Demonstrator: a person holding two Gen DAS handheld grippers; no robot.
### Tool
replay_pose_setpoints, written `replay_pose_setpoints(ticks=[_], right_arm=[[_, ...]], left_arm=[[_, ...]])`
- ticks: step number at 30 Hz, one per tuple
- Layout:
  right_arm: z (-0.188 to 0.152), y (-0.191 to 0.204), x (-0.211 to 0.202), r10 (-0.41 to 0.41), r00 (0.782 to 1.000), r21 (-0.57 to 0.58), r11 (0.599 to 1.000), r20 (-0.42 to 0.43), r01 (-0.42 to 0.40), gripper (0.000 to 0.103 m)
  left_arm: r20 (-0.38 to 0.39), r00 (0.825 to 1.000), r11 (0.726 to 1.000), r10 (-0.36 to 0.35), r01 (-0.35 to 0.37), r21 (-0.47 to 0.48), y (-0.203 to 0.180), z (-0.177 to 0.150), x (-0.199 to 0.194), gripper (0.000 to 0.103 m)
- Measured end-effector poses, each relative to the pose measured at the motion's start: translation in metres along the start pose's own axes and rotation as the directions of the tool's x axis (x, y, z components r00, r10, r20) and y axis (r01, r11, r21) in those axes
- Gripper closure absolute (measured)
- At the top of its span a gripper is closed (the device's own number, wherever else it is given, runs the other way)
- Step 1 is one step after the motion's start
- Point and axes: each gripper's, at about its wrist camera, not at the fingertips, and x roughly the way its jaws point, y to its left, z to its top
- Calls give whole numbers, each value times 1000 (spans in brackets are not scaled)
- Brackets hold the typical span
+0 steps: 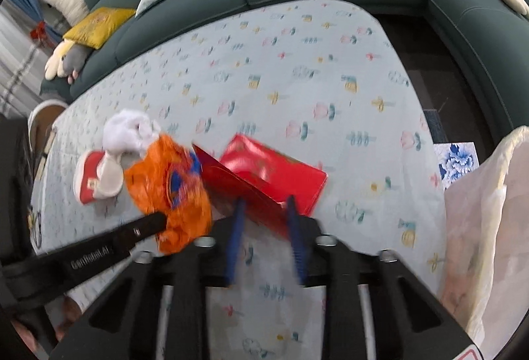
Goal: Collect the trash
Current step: 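Grasp the orange bag with the left tool while the right tool grasps the red envelope, then carry the orange bag and red envelope over the wastebasket and open both tools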
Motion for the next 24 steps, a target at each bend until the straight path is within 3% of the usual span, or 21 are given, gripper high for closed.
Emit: replay_pose_setpoints(ticks=[12, 24], right_arm=[[-28, -20, -56, -13, 995, 60, 998, 94, 8, 102], [-44, -68, -128, -62, 974, 148, 989, 217, 29, 102]], left_arm=[[22, 999, 996, -30, 28, 82, -35, -32, -21, 101], [46, 995, 973, -83, 71, 221, -108, -63, -44, 101]])
